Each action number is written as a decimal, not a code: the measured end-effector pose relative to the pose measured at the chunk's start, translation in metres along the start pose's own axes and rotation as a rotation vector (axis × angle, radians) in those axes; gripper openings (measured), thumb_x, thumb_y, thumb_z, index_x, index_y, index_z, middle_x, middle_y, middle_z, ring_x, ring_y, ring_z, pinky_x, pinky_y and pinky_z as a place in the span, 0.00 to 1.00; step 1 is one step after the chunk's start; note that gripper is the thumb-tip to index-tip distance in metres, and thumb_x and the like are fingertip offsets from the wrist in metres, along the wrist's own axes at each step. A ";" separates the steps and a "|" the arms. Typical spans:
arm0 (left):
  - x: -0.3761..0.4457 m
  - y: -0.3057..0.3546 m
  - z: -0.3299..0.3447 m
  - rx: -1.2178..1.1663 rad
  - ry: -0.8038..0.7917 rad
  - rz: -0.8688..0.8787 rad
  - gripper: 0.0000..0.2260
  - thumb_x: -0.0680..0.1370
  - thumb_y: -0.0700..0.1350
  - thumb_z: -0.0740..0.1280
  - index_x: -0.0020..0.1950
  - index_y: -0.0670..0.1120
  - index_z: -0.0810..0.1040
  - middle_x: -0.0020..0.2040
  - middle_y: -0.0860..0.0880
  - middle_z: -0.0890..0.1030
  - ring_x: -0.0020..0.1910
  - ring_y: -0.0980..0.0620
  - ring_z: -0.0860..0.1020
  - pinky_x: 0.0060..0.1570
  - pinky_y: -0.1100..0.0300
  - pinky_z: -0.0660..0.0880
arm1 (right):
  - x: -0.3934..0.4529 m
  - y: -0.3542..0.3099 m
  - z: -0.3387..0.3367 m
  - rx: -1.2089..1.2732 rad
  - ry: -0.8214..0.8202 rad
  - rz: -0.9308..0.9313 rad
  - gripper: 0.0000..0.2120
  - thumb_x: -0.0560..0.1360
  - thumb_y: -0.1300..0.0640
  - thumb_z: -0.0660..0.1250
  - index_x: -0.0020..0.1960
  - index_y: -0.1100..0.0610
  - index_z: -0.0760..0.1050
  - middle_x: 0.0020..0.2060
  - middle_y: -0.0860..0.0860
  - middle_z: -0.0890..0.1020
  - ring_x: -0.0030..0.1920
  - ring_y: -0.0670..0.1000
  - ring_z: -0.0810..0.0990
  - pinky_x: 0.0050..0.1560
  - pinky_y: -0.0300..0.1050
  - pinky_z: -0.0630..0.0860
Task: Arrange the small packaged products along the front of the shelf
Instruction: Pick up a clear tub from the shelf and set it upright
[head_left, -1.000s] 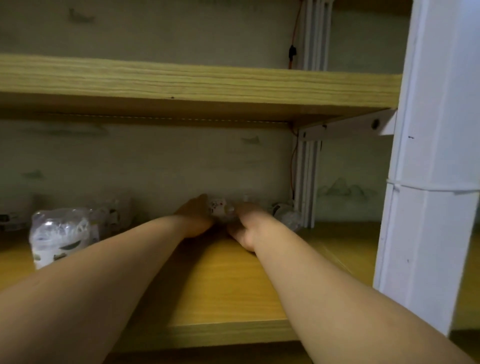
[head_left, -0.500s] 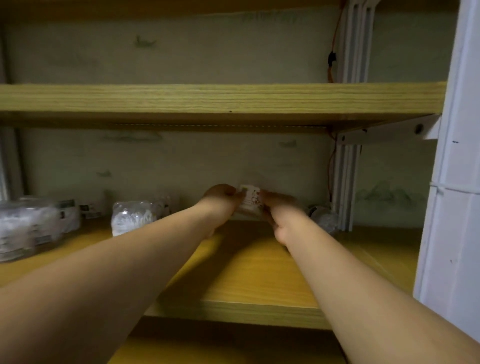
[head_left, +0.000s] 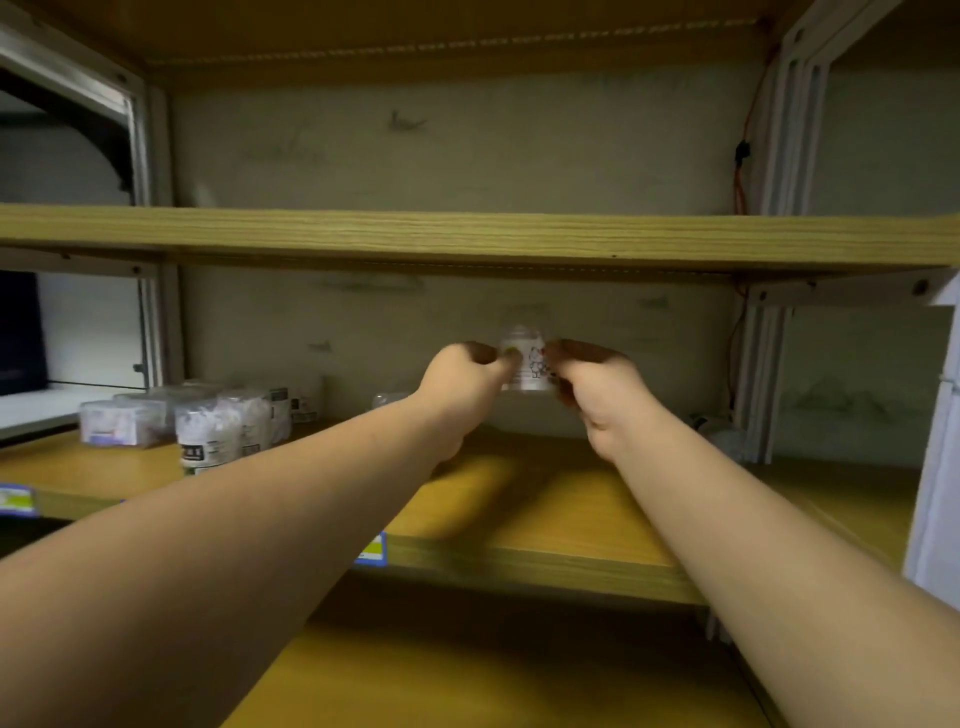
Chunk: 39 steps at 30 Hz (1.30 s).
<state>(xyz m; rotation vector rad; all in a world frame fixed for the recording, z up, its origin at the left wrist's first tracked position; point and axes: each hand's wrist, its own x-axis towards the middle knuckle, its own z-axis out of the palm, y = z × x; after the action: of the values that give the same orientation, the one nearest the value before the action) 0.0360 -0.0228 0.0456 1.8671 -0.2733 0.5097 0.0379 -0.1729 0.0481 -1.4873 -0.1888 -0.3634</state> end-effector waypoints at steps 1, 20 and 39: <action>-0.003 -0.001 -0.011 -0.005 -0.006 0.011 0.16 0.79 0.54 0.68 0.55 0.42 0.82 0.35 0.53 0.76 0.32 0.55 0.73 0.29 0.60 0.68 | -0.007 -0.003 0.009 0.002 -0.003 -0.019 0.04 0.78 0.57 0.69 0.46 0.50 0.81 0.46 0.47 0.85 0.51 0.50 0.82 0.56 0.47 0.77; -0.057 -0.085 -0.164 -0.048 -0.351 0.009 0.27 0.67 0.51 0.77 0.63 0.42 0.78 0.53 0.46 0.84 0.53 0.48 0.83 0.58 0.48 0.79 | -0.128 0.020 0.132 -0.224 -0.037 0.044 0.11 0.77 0.65 0.69 0.59 0.60 0.75 0.52 0.56 0.84 0.50 0.52 0.85 0.52 0.47 0.83; -0.059 -0.098 -0.146 0.144 -0.322 0.059 0.15 0.75 0.44 0.73 0.60 0.45 0.78 0.53 0.50 0.83 0.50 0.53 0.81 0.43 0.64 0.77 | -0.111 0.048 0.133 -0.457 -0.003 0.022 0.10 0.77 0.65 0.69 0.56 0.55 0.74 0.49 0.49 0.81 0.51 0.50 0.83 0.54 0.48 0.82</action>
<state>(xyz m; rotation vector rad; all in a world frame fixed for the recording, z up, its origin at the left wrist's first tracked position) -0.0057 0.1443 -0.0229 2.0855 -0.5188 0.2714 -0.0353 -0.0259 -0.0238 -1.9389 -0.0945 -0.4040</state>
